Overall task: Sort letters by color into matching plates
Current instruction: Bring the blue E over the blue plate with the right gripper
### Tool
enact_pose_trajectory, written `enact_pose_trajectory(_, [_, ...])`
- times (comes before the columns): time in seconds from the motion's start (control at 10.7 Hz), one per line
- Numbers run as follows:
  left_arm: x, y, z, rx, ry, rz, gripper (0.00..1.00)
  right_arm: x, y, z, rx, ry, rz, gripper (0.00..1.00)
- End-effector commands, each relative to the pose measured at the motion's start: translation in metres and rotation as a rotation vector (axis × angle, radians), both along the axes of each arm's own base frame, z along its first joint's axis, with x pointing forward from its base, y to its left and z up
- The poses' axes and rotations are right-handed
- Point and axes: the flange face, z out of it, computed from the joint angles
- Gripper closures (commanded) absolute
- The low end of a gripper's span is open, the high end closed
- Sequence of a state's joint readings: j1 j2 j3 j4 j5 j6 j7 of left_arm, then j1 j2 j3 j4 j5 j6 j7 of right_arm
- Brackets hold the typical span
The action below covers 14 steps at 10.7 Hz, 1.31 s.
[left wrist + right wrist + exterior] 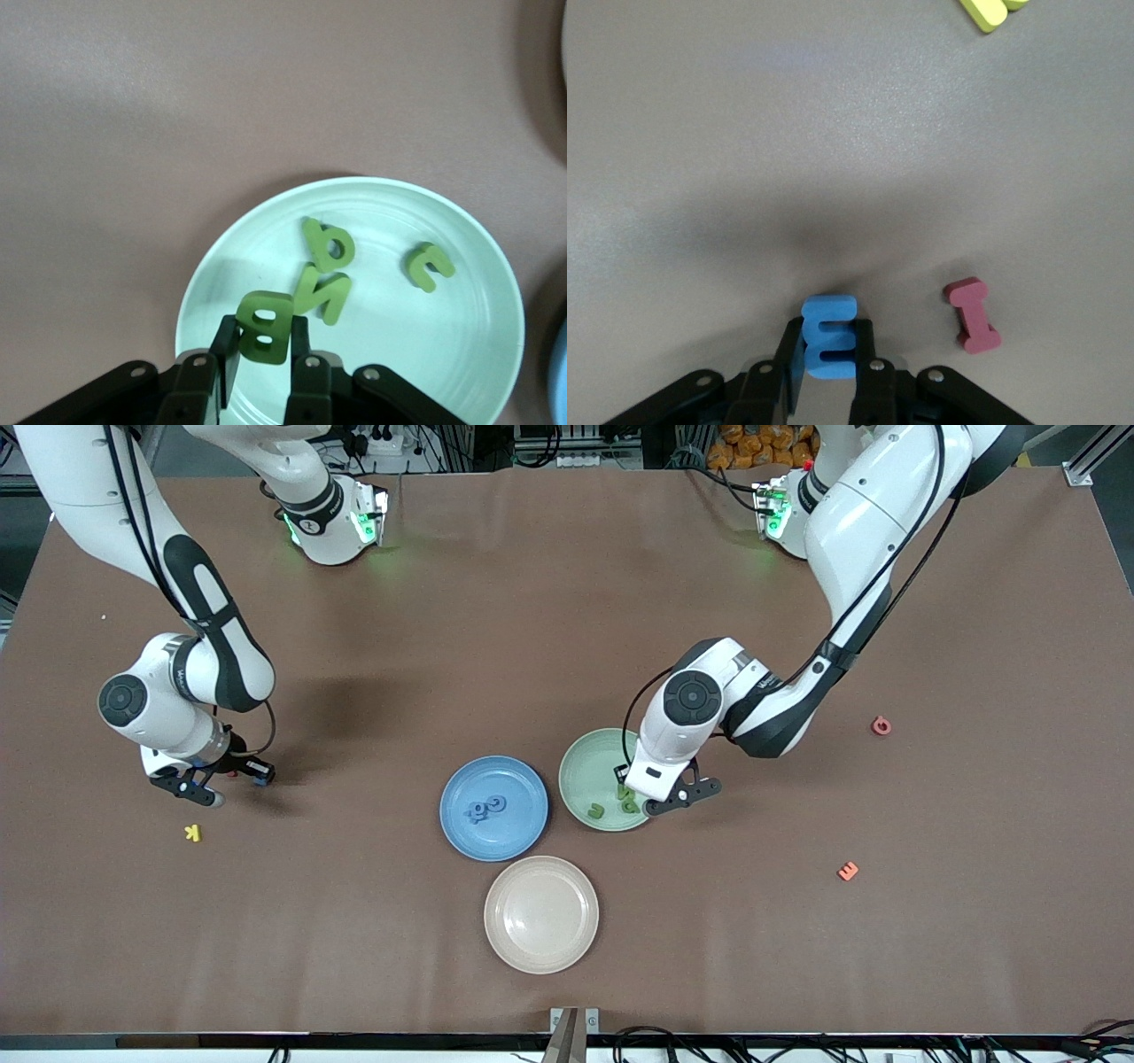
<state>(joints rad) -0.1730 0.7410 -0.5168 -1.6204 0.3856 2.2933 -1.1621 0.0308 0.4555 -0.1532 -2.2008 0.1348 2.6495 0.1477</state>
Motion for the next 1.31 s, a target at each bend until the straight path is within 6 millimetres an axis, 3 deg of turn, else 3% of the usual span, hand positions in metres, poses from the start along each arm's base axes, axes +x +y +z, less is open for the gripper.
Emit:
enact_pose_trajectory(0.0, [-0.005, -0.015, 0.015, 0.047, -0.021, 0.027, 0.00, -0.003, -0.001, -0.006, 0.000, 0.002, 0.000, 0.88])
enact_pose_trajectory(0.28, [0.002, -0.004, 0.030, 0.101, -0.048, 0.006, 0.00, 0.008, 0.014, 0.004, 0.003, -0.017, 0.154, 0.91])
enact_pose_trajectory(0.56, [0.025, 0.033, 0.041, 0.116, -0.045, -0.081, 0.00, 0.028, 0.031, 0.023, 0.001, -0.065, 0.353, 0.91])
enact_pose_trajectory(1.03, [0.068, 0.140, 0.060, 0.146, 0.002, -0.137, 0.00, 0.073, 0.103, 0.073, 0.023, -0.103, 0.507, 0.91])
enact_pose_trajectory(1.21, [0.079, 0.184, 0.067, 0.153, 0.020, -0.178, 0.00, 0.082, 0.128, 0.083, 0.026, -0.128, 0.541, 0.91])
